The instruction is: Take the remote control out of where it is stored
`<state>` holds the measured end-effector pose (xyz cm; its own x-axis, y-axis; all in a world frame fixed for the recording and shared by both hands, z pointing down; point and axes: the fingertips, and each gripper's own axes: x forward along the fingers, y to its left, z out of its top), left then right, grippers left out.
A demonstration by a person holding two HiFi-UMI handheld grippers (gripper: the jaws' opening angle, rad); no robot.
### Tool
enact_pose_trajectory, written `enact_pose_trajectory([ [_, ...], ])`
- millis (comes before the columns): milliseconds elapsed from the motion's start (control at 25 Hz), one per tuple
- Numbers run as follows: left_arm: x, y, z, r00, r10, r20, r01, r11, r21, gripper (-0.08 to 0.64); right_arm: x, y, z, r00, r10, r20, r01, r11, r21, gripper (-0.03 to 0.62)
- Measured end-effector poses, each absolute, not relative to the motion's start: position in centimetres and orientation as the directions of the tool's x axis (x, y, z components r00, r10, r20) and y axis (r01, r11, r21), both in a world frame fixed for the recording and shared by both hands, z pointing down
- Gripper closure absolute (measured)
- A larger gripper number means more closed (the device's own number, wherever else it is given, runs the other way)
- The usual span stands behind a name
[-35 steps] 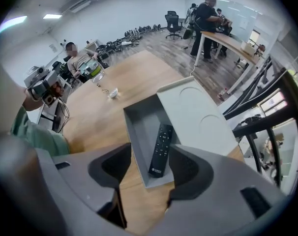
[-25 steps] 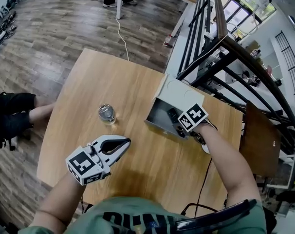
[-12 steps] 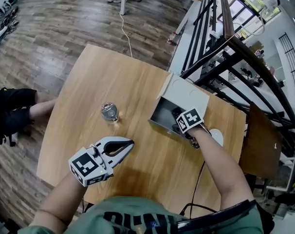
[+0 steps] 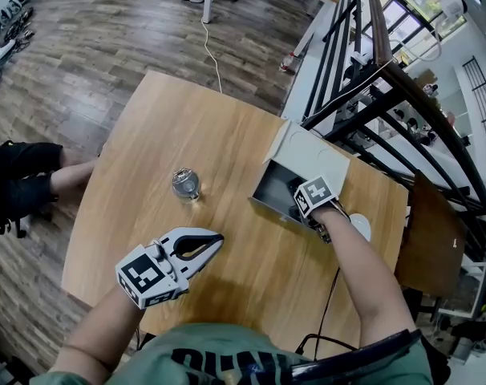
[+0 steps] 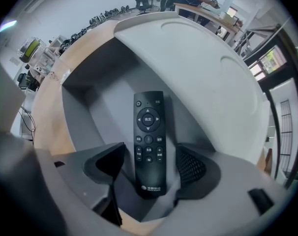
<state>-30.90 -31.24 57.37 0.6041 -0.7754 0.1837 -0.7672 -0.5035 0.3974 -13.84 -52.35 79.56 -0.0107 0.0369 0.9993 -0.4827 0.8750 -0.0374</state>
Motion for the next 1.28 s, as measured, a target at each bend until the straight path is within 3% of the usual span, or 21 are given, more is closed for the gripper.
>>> enact_pose_trajectory([
  [240, -30.8, -30.9, 57.3, 0.607, -0.774, 0.183, -0.765, -0.506, 0.399, 0.568, -13.7, -52.4, 79.4, 0.008, 0.036, 0.999, -0.477, 0.878, -0.028, 0.28],
  [400, -30.8, -30.7, 57.4, 0.604, -0.776, 0.18, -0.767, -0.505, 0.396, 0.569, -13.8, -52.1, 79.3, 0.011, 0.027, 1.0, -0.443, 0.896, -0.019, 0.403],
  [840, -31.6, -30.0, 56.6, 0.59, -0.79, 0.165, -0.773, -0.494, 0.398, 0.568, -15.9, -51.3, 76.9, -0.064, -0.011, 0.998, -0.342, 0.94, -0.011, 0.407],
  [1280, -35.9, -26.0, 53.1, 0.55, -0.824, 0.137, -0.799, -0.473, 0.371, 0.569, -18.8, -49.5, 69.5, -0.207, -0.076, 0.975, -0.386, 0.923, -0.009, 0.407],
])
